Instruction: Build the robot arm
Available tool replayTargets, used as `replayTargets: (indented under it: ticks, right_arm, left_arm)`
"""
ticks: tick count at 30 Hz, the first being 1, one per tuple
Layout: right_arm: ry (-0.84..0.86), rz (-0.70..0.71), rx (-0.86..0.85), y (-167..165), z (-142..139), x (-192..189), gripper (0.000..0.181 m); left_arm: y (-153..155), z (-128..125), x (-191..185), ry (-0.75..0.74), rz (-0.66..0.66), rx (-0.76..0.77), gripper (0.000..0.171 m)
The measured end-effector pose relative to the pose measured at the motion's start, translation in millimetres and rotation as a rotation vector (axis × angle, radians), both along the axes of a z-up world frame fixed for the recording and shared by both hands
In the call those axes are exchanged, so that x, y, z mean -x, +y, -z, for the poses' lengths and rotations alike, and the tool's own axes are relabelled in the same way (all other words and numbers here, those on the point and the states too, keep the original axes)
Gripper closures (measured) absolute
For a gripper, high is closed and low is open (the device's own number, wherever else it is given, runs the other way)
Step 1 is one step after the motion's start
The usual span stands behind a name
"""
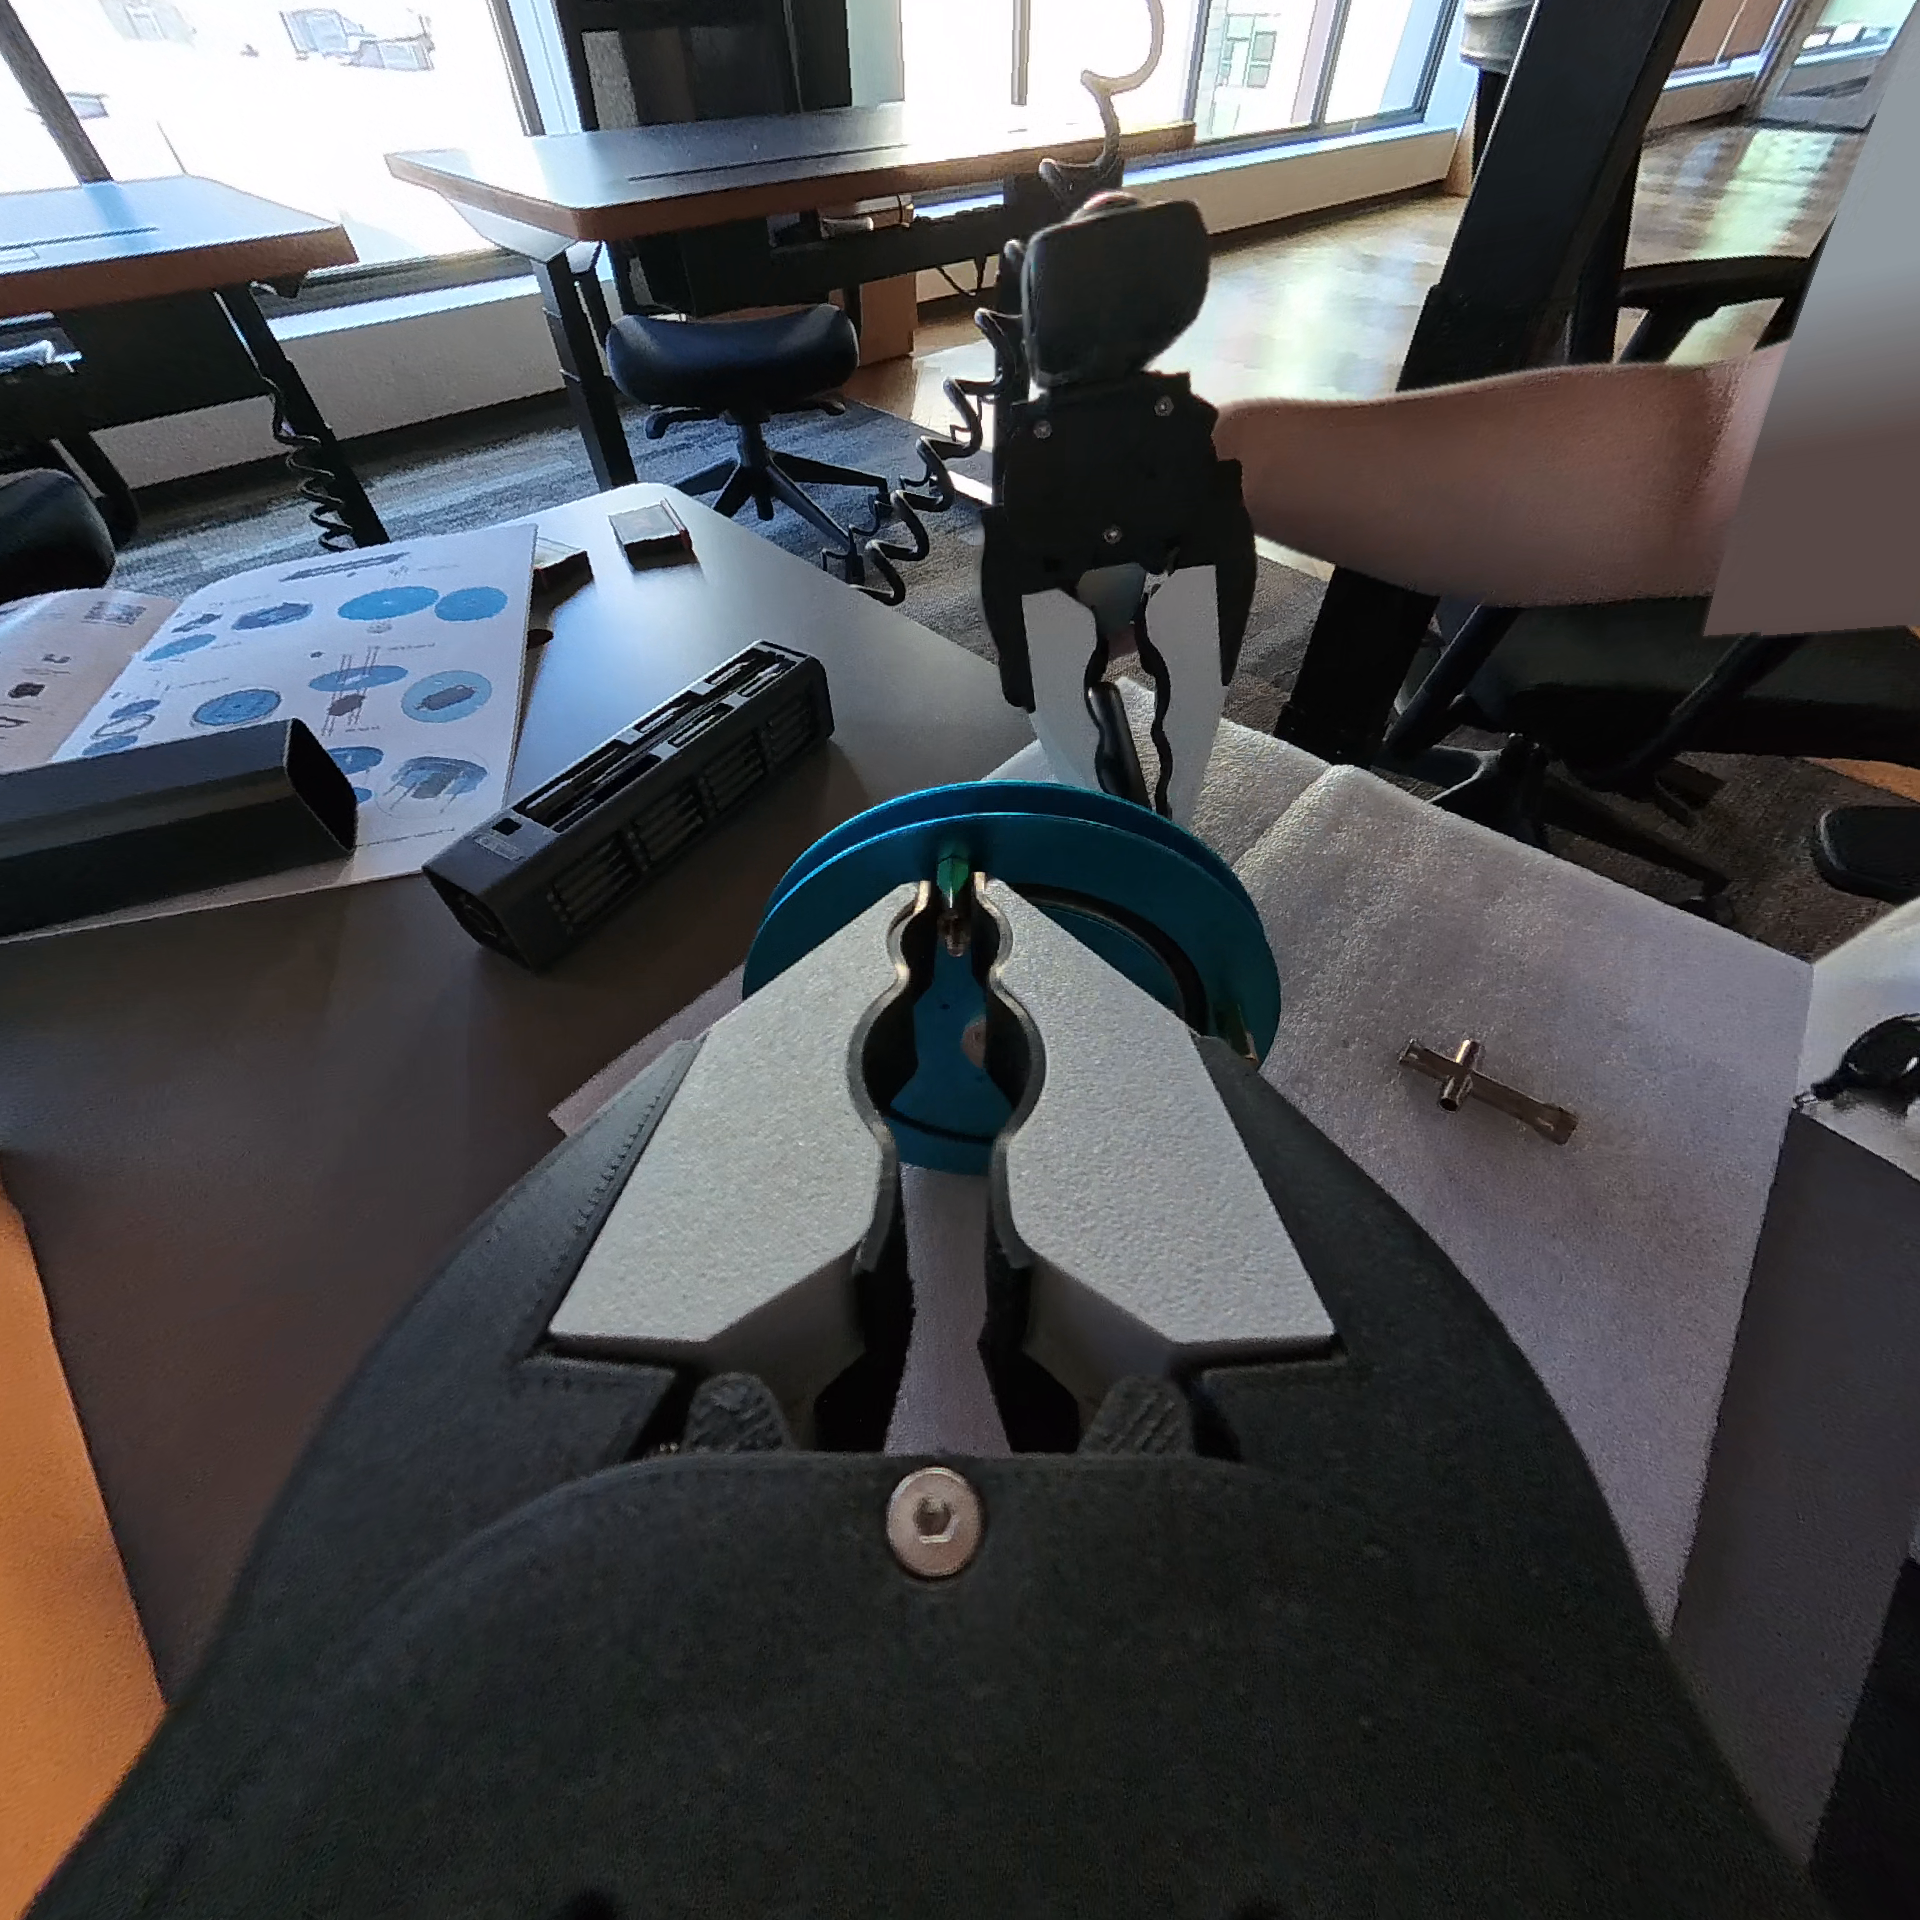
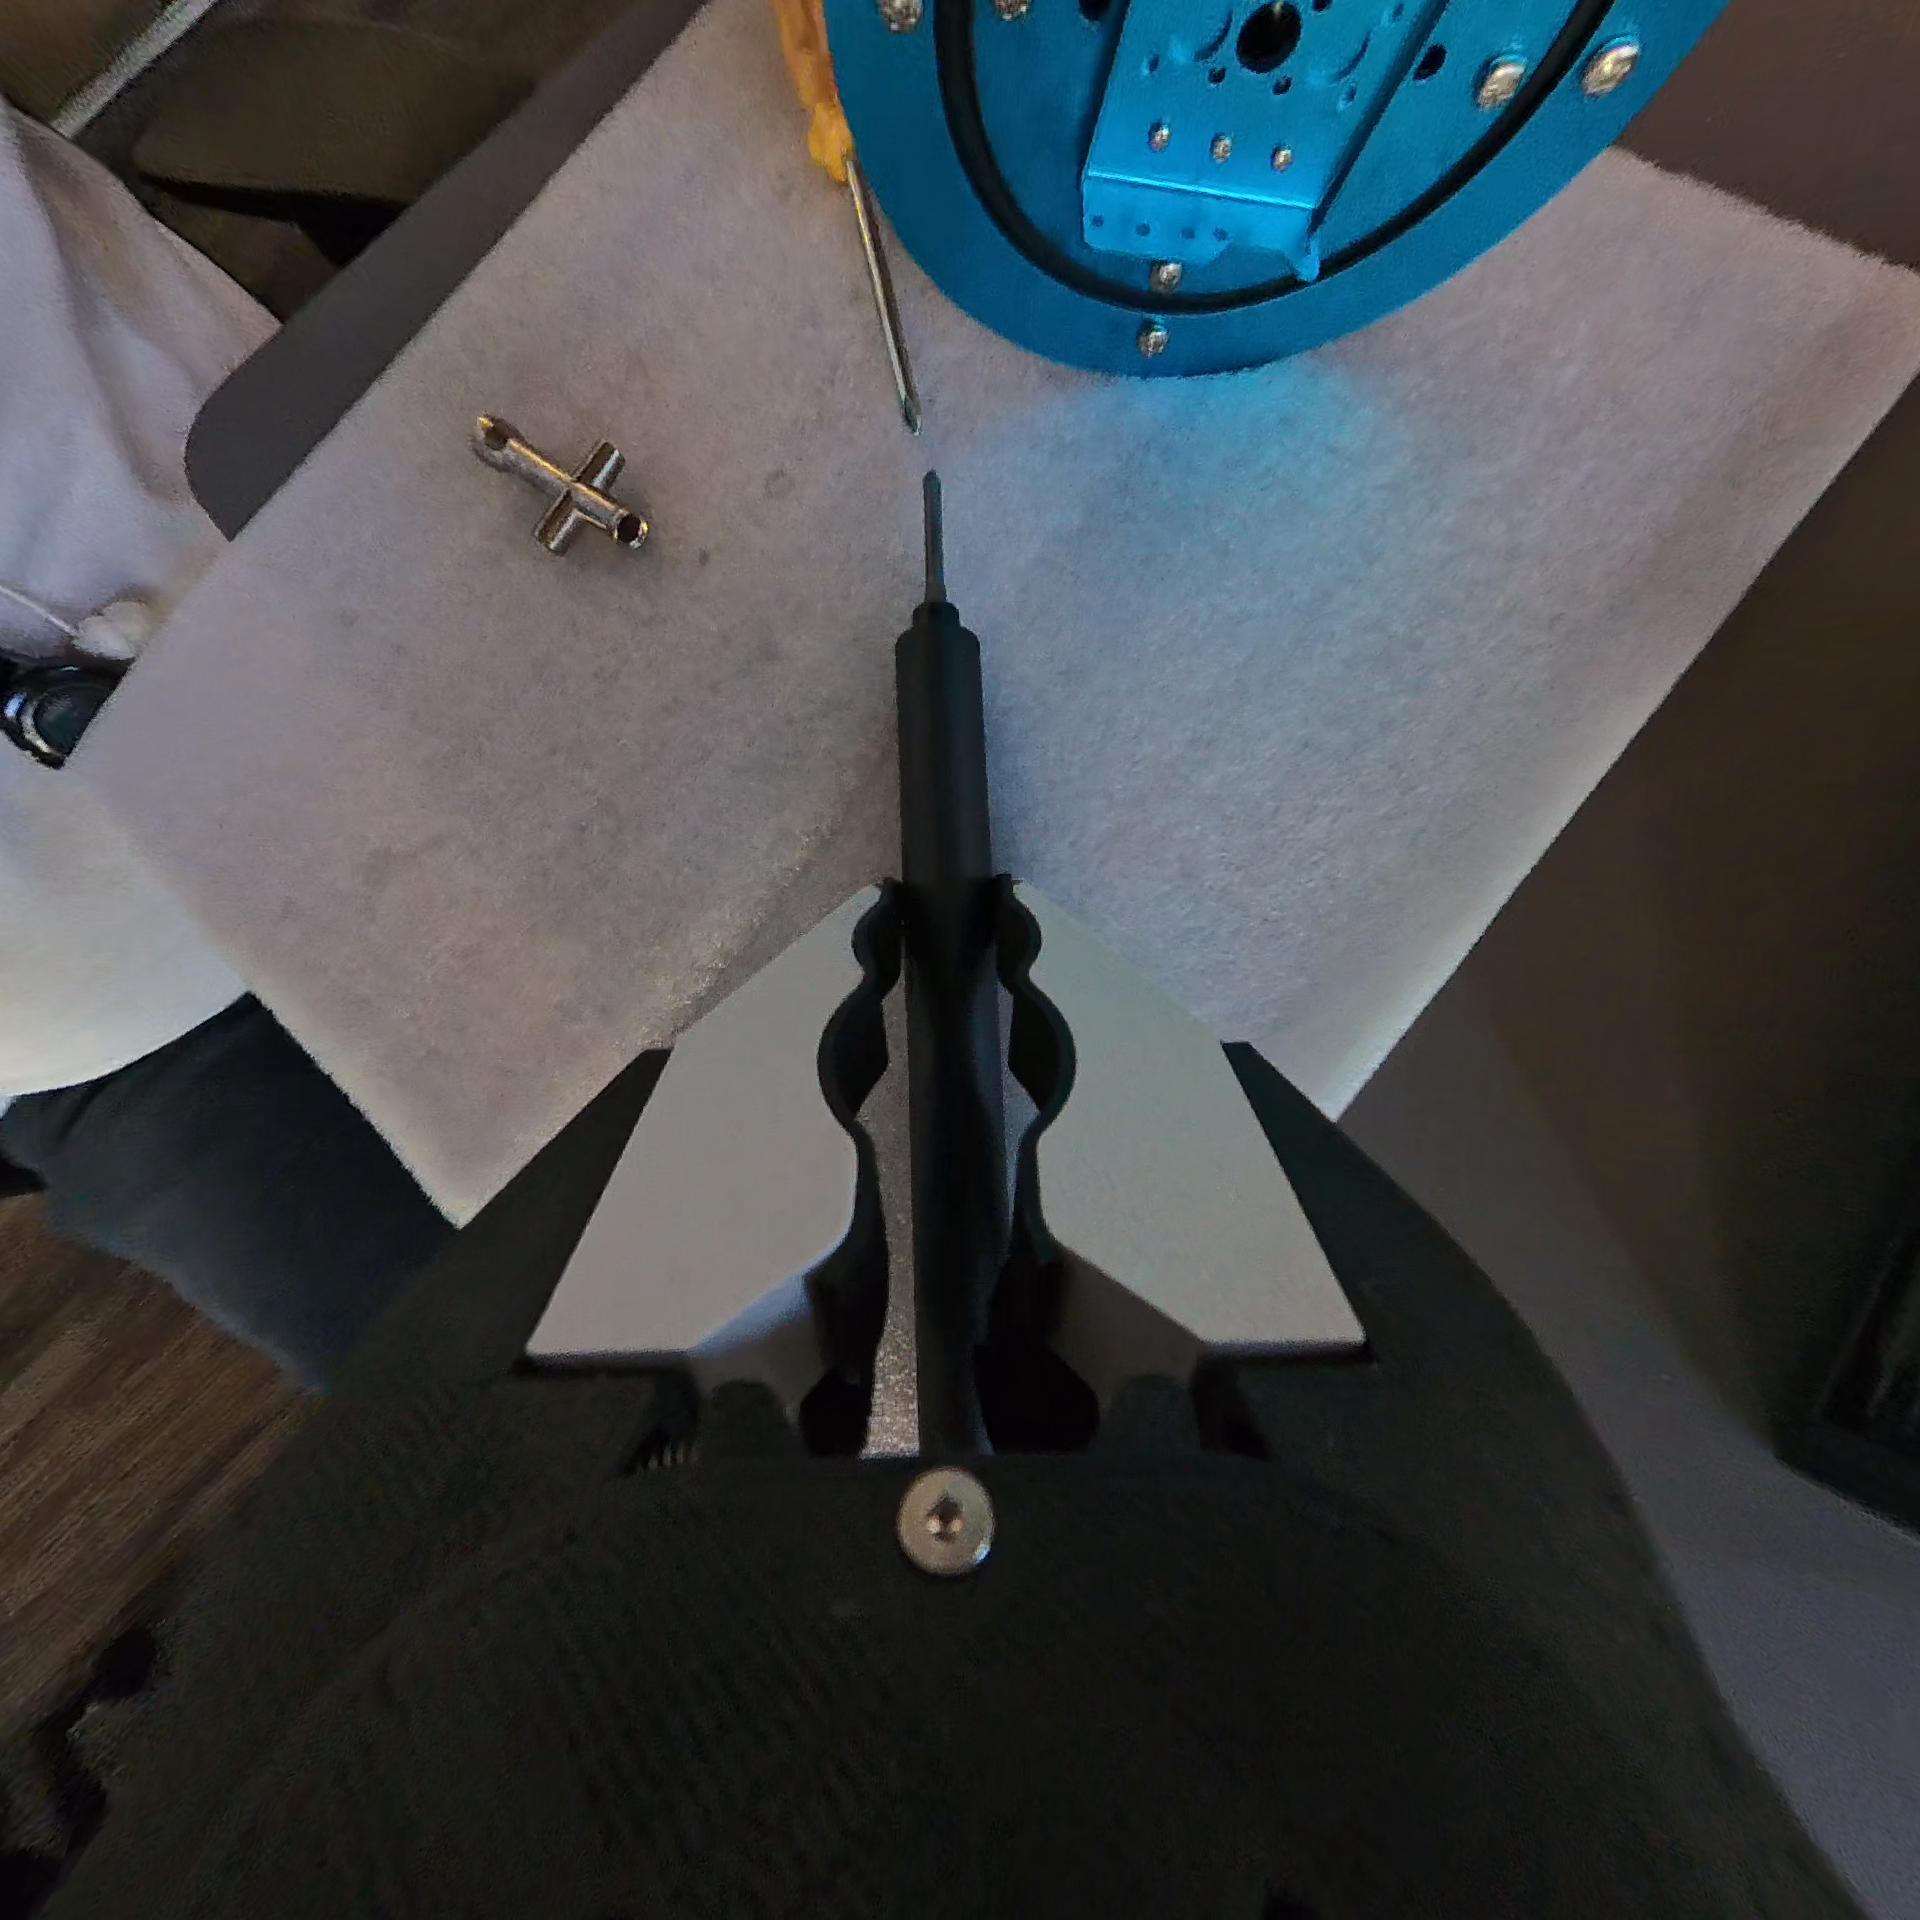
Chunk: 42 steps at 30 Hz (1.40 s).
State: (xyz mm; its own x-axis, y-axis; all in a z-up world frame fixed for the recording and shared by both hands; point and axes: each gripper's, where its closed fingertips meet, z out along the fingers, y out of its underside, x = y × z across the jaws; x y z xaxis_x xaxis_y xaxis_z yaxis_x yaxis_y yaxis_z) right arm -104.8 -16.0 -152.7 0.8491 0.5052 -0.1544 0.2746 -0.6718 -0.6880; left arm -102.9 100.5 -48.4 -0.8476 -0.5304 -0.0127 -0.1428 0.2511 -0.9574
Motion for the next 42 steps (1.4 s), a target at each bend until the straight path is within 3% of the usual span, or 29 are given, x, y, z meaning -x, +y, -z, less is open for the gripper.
replayTargets:
  ticks: [9, 16, 21, 36, 42]
  right_arm:
    - [0.105, 0.084, -0.002, 0, -1, 2, 0.160]
    - [0.094, 0.104, -0.035, 0, -2, 4, 0.156]
    - [0.074, 0.131, -0.037, 2, -1, 2, 0.164]
    - [-0.278, 0.119, -0.190, 6, -7, 2, 0.165]
    - [-0.316, 0.134, -0.199, 4, -19, -6, 0.166]
  left_arm:
    - [2, 0, 2, -0.006, -0.004, 0.035, 0.168]
    - [6, 0, 7, -0.009, -0.012, 0.042, 0.168]
    - [7, 0, 8, -0.007, -0.012, 0.057, 0.168]
    - [7, -1, 10, -0.003, 0.007, 0.055, 0.168]
    - [7, -1, 9, -0.005, 0.007, 0.047, 0.168]
